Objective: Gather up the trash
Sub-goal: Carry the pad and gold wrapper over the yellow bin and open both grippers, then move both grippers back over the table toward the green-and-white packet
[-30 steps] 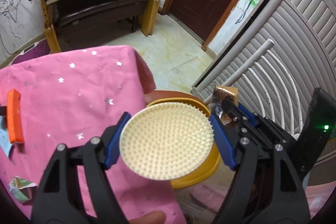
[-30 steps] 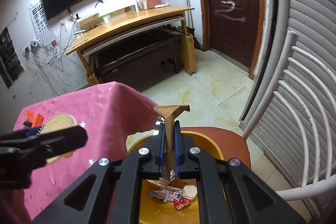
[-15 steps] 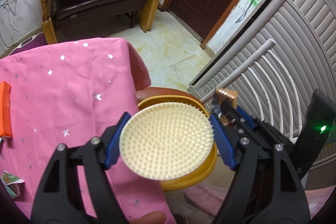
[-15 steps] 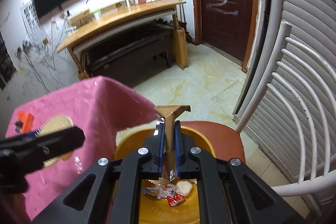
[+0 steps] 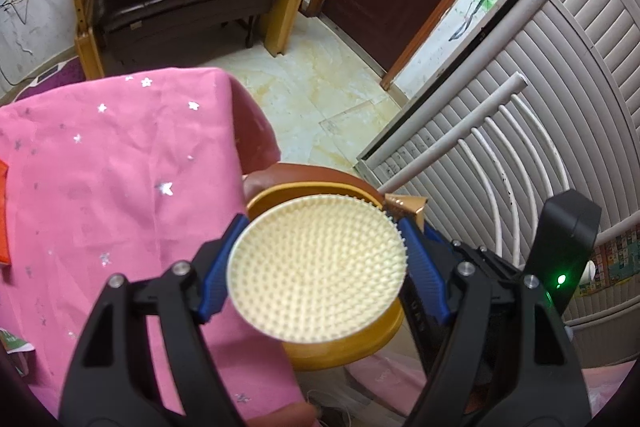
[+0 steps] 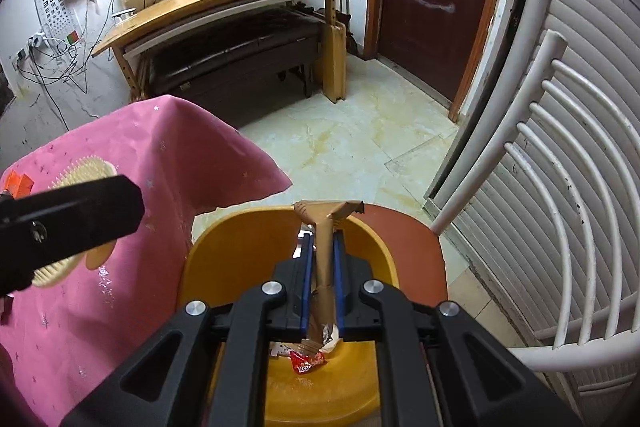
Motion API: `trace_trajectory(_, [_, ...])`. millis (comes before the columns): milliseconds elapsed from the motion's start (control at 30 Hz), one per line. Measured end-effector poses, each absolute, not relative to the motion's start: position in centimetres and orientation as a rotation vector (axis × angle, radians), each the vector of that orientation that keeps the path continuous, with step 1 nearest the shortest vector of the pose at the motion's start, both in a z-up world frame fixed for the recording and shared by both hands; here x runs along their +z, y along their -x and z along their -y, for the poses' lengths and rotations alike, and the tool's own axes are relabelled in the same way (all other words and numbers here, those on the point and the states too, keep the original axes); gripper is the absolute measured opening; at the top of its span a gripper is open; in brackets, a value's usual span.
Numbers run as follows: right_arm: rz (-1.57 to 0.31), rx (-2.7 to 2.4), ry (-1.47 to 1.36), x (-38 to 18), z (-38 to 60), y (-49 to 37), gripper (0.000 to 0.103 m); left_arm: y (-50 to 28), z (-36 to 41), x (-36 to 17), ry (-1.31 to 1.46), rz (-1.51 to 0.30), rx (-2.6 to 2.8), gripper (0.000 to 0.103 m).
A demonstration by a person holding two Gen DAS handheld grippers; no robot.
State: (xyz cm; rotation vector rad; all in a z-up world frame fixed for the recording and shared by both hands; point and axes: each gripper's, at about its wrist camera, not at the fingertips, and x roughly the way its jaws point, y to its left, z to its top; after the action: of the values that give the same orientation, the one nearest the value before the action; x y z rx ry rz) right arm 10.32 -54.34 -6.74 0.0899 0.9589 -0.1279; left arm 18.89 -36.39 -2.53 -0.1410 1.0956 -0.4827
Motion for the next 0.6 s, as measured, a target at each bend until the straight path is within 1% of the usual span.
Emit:
trace_trajectory(67, [-0.959, -0.122, -0.098, -6.8, 54.6, -10.3, 0.004, -19.0, 36.4, -2.6, 0.15, -1.096, -0.485, 0.079])
trace_trajectory(100, [-0.954, -0.122, -0.11, -6.8, 54.8, -10.1, 0.004, -19.1, 36.5, -2.5, 0.154, -1.094, -0.482, 0.088])
trace_trajectory(133, [-0.952, -0.126, -0.113, -6.8, 55.0, -10.1, 0.004, -19.2, 36.5, -2.5, 0.159, -1.09, -0.481, 0.094])
trace_trajectory(233, [-0.948, -0.124, -0.132, -6.7, 55.5, -9.9, 0.007, -19.2, 36.5, -2.4, 0.152, -1.081, -0.48, 0.094])
trace_trajectory(267, [-0.948, -0.12, -0.134, -6.8, 55.5, -9.9, 0.013, -19.2, 36.5, -2.4, 0.153, -1.082, -0.478, 0.094])
trace_trajectory(300, [-0.948, -0.113, -0.134, -6.8, 55.5, -9.9, 0.029, -19.2, 36.4, -2.5, 0.157, -1.084, -0.477, 0.094])
trace_trajectory(333, [-0.946, -0.105, -0.137, -6.7, 55.4, -10.0, 0.041, -19.2, 36.3, -2.4, 0.16, -1.086, -0.475, 0.094])
trace_trajectory(367, [-0.942, -0.093, -0.143, -6.7, 55.3, -10.0, 0.073, -19.1, 36.2, -2.4, 0.163, -1.085, -0.472, 0.094])
trace_trajectory(400, [-0.935, -0.074, -0.152, -6.6, 55.2, -10.0, 0.088, -19.1, 36.0, -2.2, 0.165, -1.081, -0.467, 0.094])
trace_trajectory(600, [-0.901, -0.049, -0.167, -5.6, 54.7, -9.7, 0.089, -18.7, 34.4, -1.6, 0.176, -1.059, -0.452, 0.094])
